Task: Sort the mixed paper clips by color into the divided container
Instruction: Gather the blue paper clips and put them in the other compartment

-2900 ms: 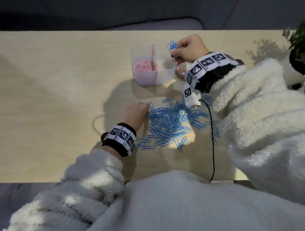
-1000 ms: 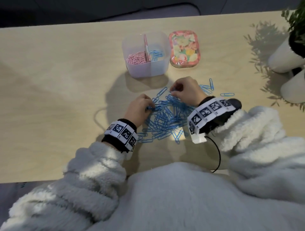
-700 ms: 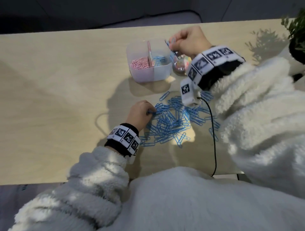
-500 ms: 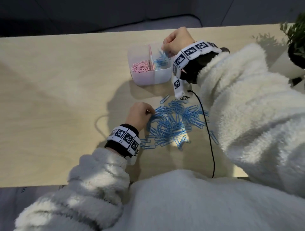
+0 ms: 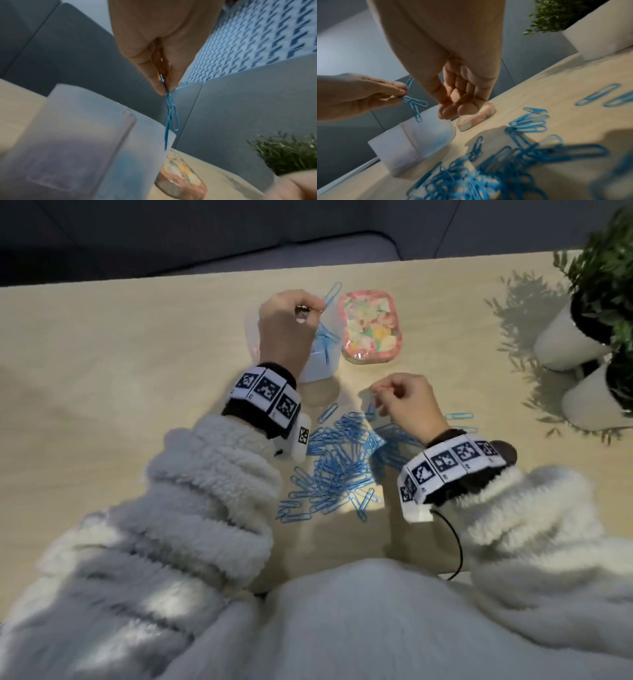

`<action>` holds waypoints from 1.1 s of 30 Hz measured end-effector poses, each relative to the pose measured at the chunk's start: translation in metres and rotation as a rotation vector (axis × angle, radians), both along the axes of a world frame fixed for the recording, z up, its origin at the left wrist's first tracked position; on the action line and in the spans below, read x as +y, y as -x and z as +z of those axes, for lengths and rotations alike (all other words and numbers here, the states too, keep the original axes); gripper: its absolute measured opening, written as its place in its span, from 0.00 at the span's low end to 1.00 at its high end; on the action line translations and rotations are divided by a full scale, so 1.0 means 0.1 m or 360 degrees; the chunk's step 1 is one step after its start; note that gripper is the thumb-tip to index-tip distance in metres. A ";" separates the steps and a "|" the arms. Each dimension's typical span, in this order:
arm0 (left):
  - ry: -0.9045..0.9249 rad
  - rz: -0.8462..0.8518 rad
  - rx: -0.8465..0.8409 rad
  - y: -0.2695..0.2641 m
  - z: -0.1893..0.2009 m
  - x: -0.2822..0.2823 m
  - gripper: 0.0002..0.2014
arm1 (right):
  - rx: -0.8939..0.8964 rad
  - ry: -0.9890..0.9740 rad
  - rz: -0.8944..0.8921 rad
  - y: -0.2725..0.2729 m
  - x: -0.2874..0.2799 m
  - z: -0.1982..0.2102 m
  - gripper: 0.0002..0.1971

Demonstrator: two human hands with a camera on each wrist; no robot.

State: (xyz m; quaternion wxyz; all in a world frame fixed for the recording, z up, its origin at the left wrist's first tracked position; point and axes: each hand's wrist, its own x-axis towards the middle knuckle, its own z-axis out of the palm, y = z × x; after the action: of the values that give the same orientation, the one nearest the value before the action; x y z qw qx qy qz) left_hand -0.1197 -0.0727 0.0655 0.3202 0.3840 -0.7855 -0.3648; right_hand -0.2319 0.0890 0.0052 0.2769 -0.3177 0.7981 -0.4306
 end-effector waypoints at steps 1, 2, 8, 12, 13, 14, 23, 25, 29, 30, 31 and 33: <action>0.0007 0.0019 -0.0004 0.05 -0.04 -0.02 0.10 | -0.0018 -0.0012 0.0016 -0.02 0.06 -0.04 0.12; 0.0027 0.0024 -0.0029 0.08 -0.09 -0.03 0.10 | -0.0023 -0.0026 0.0045 -0.05 0.11 -0.05 0.12; 0.0320 -0.0255 -0.0596 0.10 -0.32 0.01 0.16 | 0.0058 -0.0190 0.0322 -0.20 0.17 -0.04 0.10; 0.0618 -0.0285 -0.0447 -0.19 -0.36 0.15 0.13 | 0.0272 -0.0338 0.0502 -0.30 0.06 -0.02 0.12; 0.0623 -0.0318 -0.0464 -0.31 -0.40 0.22 0.12 | 0.0300 -0.0356 0.0523 -0.32 0.01 -0.03 0.13; 0.0580 -0.0376 -0.0507 -0.44 -0.45 0.29 0.10 | 0.0341 -0.0363 0.0552 -0.33 -0.05 -0.03 0.13; -0.0056 -0.0654 -0.1022 -1.10 -0.81 0.64 0.21 | 0.0909 -0.0608 0.1107 -0.48 -0.30 -0.15 0.18; -0.0032 -0.0618 -0.1060 -1.08 -0.82 0.66 0.21 | 0.0957 -0.0627 0.1220 -0.52 -0.23 -0.17 0.22; -0.0004 -0.0624 -0.1128 -0.97 -0.80 0.73 0.21 | 0.1044 -0.0624 0.1324 -0.57 -0.08 -0.16 0.22; 0.0001 -0.0634 -0.1105 -0.95 -0.80 0.75 0.19 | 0.1058 -0.0604 0.1319 -0.59 -0.05 -0.16 0.20; -0.0003 -0.0645 -0.1074 -0.93 -0.80 0.76 0.17 | 0.1068 -0.0577 0.1306 -0.60 -0.03 -0.17 0.18; -0.0028 -0.0663 -0.1044 -0.90 -0.81 0.77 0.14 | 0.1078 -0.0570 0.1278 -0.61 -0.01 -0.17 0.15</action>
State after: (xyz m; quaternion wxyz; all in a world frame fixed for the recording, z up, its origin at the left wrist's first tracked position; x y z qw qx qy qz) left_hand -0.0293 0.0043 -0.0152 -0.0321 0.3153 -0.9041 -0.2865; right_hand -0.1711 0.0885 -0.0114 0.1969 -0.6657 0.7194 -0.0226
